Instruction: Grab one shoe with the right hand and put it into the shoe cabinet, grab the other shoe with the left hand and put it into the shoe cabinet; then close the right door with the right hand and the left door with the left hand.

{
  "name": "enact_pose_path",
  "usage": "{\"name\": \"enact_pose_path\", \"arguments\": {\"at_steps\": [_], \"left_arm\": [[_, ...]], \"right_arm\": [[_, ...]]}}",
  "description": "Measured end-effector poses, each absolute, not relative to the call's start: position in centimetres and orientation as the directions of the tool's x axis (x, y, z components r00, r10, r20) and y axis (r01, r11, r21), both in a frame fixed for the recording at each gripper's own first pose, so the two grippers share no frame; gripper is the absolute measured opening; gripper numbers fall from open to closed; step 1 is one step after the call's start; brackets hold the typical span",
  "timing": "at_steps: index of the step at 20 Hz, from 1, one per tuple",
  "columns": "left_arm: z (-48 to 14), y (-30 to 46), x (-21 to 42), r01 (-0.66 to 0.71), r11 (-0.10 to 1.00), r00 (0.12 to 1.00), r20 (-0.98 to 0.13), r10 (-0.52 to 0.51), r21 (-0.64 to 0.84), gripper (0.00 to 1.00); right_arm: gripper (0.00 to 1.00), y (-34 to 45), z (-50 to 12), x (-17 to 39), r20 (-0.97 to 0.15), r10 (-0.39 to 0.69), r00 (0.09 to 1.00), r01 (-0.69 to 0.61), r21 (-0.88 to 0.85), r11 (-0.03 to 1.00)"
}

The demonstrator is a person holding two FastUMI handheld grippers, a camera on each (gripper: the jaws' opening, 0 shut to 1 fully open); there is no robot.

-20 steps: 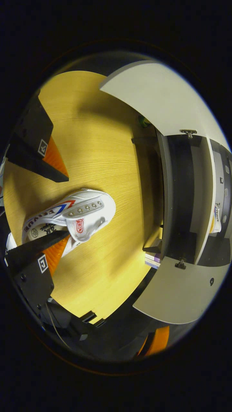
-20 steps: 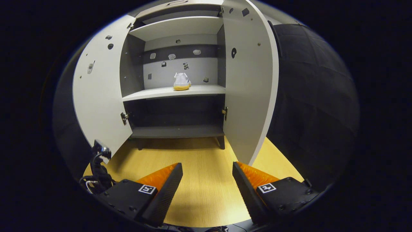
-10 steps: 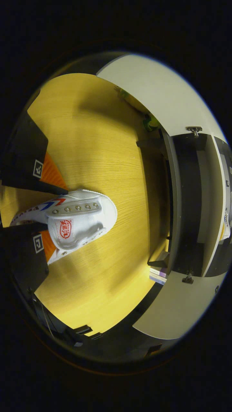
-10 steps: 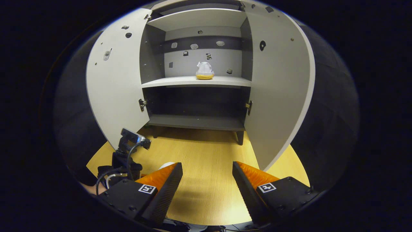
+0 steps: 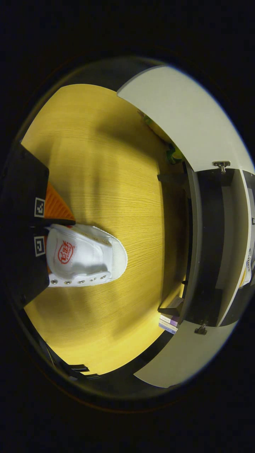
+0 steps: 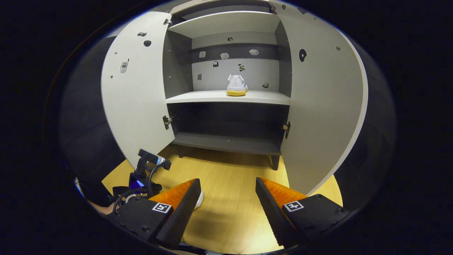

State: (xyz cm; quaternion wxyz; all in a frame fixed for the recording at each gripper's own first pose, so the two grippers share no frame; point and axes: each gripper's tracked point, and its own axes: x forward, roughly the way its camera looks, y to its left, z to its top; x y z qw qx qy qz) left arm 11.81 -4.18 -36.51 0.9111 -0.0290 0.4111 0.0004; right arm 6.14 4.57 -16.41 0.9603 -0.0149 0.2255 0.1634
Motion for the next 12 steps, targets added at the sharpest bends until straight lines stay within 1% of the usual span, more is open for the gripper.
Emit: {"name": "enact_pose_path", "arguments": {"at_steps": [5,8,12], "left_arm": [[-31.9,-4.0,12.5,-0.016,1.000,0.729,-0.684,-0.005,-0.024,0.05],[-27.1,-3.5,13.5,-0.023,0.999,0.778,-0.628,0.000,-0.028,0.05],[-20.2,-3.3,15.2,-0.019,0.998,0.819,-0.573,-0.015,-0.052,0.05]], "right_arm": [[0.99,4.1,-15.6,6.9,-0.409,0.306,0.860,-0.323,0.028,0.946],[0.99,3.8,-14.9,7.1,-0.387,0.304,0.871,-0.319,0.026,0.947],[0.99,3.2,-13.4,7.1,-0.343,0.304,0.889,-0.316,0.021,0.948]]}}
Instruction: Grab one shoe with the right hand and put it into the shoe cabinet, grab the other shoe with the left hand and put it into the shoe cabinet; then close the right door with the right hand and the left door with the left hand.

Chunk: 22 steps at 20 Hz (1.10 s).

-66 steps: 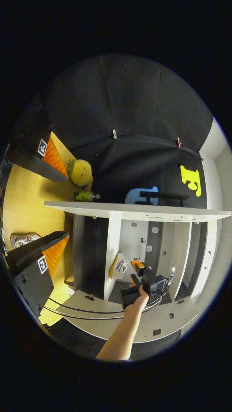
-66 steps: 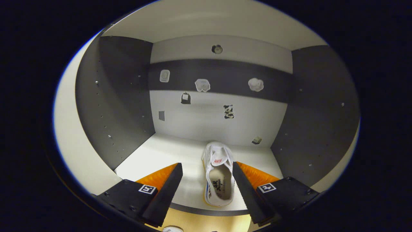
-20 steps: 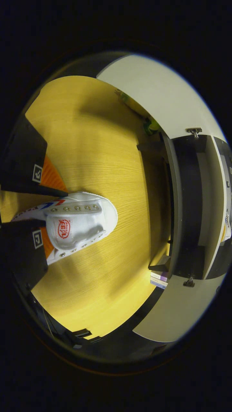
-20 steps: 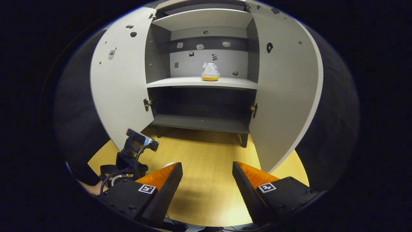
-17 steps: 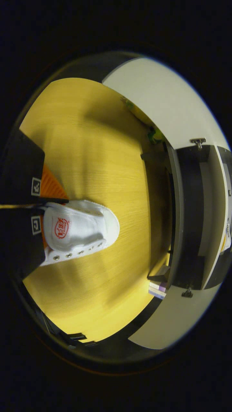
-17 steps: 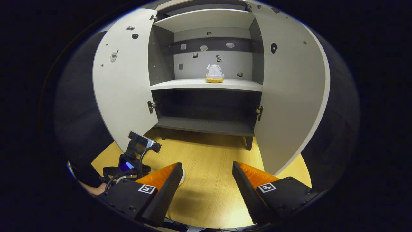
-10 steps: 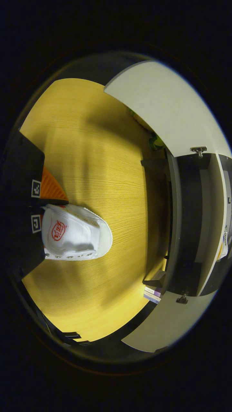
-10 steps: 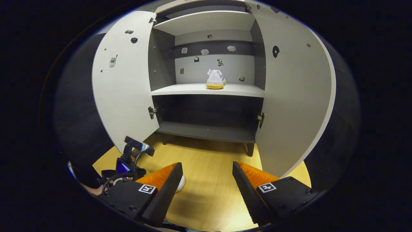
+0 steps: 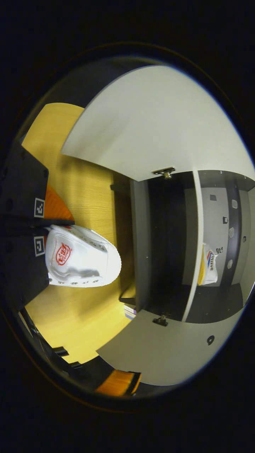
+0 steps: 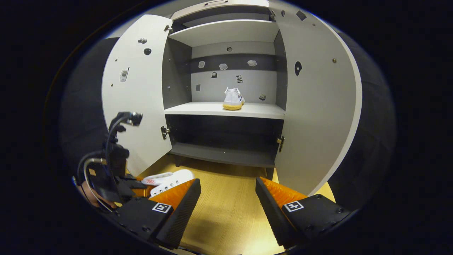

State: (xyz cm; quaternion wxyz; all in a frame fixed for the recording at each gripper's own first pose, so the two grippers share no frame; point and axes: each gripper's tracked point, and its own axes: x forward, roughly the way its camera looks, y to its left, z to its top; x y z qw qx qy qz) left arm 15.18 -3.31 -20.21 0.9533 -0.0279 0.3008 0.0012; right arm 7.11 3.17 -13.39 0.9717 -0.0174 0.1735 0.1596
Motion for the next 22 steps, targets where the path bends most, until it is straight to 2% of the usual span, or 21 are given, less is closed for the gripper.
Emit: {"name": "enact_pose_path", "arguments": {"at_steps": [6,12,16,22], "left_arm": [[-10.5,-2.4,18.0,-0.037,0.998,0.874,-0.485,0.011,-0.046,0.05],[-1.8,-0.3,23.5,-0.089,0.995,0.914,-0.401,0.066,-0.040,0.05],[3.3,2.0,29.3,-0.130,0.991,0.932,-0.339,0.127,0.014,0.05],[9.0,4.5,37.4,-0.148,0.989,0.938,-0.314,0.149,0.027,0.05]], "right_arm": [[0.99,2.1,-11.9,7.0,-0.284,0.307,0.908,-0.321,-0.002,0.947],[0.99,1.5,-11.1,6.3,-0.242,0.335,0.911,-0.349,-0.016,0.937],[0.99,1.4,-10.8,6.5,-0.226,0.349,0.909,-0.360,-0.007,0.933],[0.99,0.4,-11.1,6.7,-0.229,0.341,0.912,-0.355,-0.022,0.935]]}}
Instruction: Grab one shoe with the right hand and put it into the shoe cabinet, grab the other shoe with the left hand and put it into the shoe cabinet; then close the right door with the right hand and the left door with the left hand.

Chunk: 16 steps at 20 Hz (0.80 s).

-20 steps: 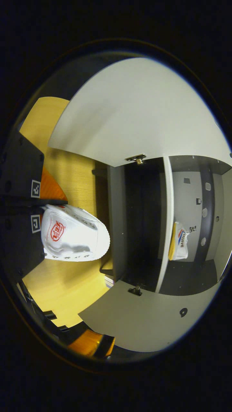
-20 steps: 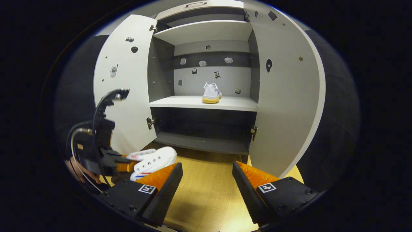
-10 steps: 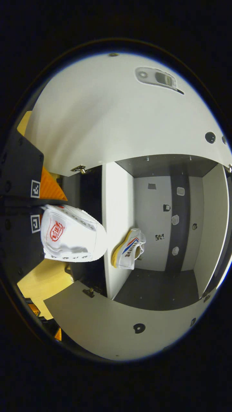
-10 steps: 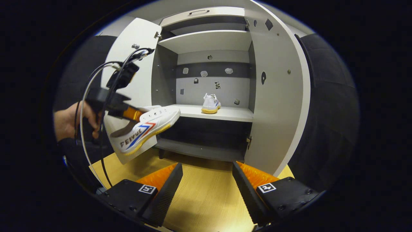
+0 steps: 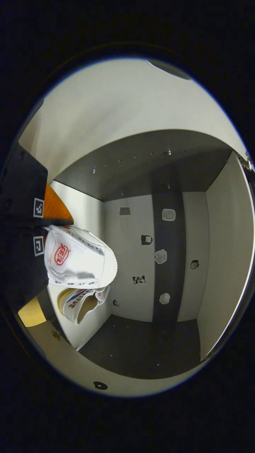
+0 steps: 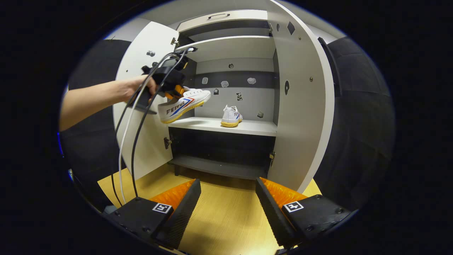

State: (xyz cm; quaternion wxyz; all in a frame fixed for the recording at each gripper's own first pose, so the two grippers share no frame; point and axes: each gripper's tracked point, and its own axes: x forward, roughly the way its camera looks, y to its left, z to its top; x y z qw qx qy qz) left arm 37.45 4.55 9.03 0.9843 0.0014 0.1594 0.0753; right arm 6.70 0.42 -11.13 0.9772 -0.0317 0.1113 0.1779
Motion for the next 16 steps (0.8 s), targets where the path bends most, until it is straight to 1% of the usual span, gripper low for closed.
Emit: {"name": "enact_pose_path", "arguments": {"at_steps": [7,10,13,16], "left_arm": [[7.7,6.1,47.7,-0.136,0.987,0.892,-0.423,0.157,0.081,0.05],[5.9,5.8,50.1,-0.114,0.987,0.865,-0.477,0.155,0.115,0.04],[3.9,5.2,51.3,-0.098,0.989,0.840,-0.523,0.144,0.114,0.05],[2.7,5.8,52.0,-0.110,0.981,0.814,-0.552,0.181,0.159,0.05]], "right_arm": [[0.98,-0.9,-11.2,7.1,-0.230,0.313,0.921,-0.329,-0.031,0.944],[0.98,-1.6,-11.5,7.4,-0.240,0.291,0.926,-0.308,-0.036,0.951],[0.99,-2.1,-11.5,7.6,-0.241,0.276,0.931,-0.293,-0.040,0.955],[0.98,-1.9,-11.3,7.6,-0.233,0.281,0.931,-0.300,-0.046,0.953]]}}
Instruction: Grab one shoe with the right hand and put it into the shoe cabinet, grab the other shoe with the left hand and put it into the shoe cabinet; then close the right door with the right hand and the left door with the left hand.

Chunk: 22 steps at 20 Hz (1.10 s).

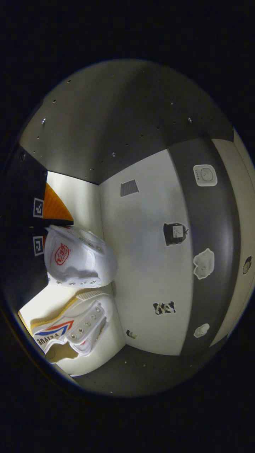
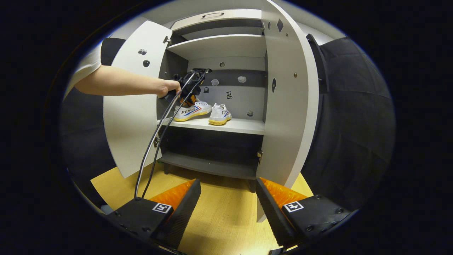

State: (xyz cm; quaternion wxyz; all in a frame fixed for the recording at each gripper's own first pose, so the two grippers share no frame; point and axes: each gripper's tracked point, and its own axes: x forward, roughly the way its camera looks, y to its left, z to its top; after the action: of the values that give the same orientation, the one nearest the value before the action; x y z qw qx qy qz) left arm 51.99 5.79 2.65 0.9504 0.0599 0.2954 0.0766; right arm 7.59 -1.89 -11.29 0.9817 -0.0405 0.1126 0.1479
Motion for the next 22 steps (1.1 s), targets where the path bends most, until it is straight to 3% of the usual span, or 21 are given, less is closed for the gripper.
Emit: {"name": "enact_pose_path", "arguments": {"at_steps": [7,10,11,14,16,17,18,22], "left_arm": [[2.0,5.5,52.3,-0.111,0.972,0.793,-0.571,0.211,0.206,0.06],[2.2,5.7,51.6,-0.118,0.975,0.793,-0.573,0.207,0.189,0.14],[2.7,5.6,51.1,-0.115,0.976,0.797,-0.570,0.201,0.183,0.12],[5.1,5.7,49.1,-0.102,0.976,0.844,-0.503,0.187,0.191,0.37],[6.7,5.2,47.2,-0.073,0.977,0.878,-0.453,0.158,0.199,0.75],[7.6,5.1,46.1,-0.059,0.977,0.892,-0.428,0.144,0.206,0.82],[8.5,5.0,44.9,-0.050,0.977,0.907,-0.401,0.133,0.209,0.96],[13.7,3.4,38.8,-0.015,0.978,0.971,-0.229,0.064,0.209,0.96]], "right_arm": [[0.98,-1.7,-11.9,7.4,-0.251,0.291,0.923,-0.308,-0.028,0.951],[0.98,-2.0,-11.8,7.3,-0.247,0.279,0.928,-0.295,-0.030,0.955],[0.98,-2.1,-11.7,7.1,-0.244,0.276,0.930,-0.292,-0.029,0.956],[0.98,-2.3,-11.4,6.9,-0.242,0.272,0.931,-0.289,-0.034,0.957],[0.99,-2.2,-10.4,6.5,-0.229,0.275,0.934,-0.287,-0.023,0.958],[0.98,-2.2,-9.7,6.3,-0.218,0.277,0.936,-0.288,-0.019,0.958],[0.98,-2.2,-9.0,6.2,-0.205,0.273,0.940,-0.283,-0.022,0.959],[0.98,-2.4,-6.6,6.6,-0.183,0.228,0.956,-0.241,-0.054,0.969]]}}
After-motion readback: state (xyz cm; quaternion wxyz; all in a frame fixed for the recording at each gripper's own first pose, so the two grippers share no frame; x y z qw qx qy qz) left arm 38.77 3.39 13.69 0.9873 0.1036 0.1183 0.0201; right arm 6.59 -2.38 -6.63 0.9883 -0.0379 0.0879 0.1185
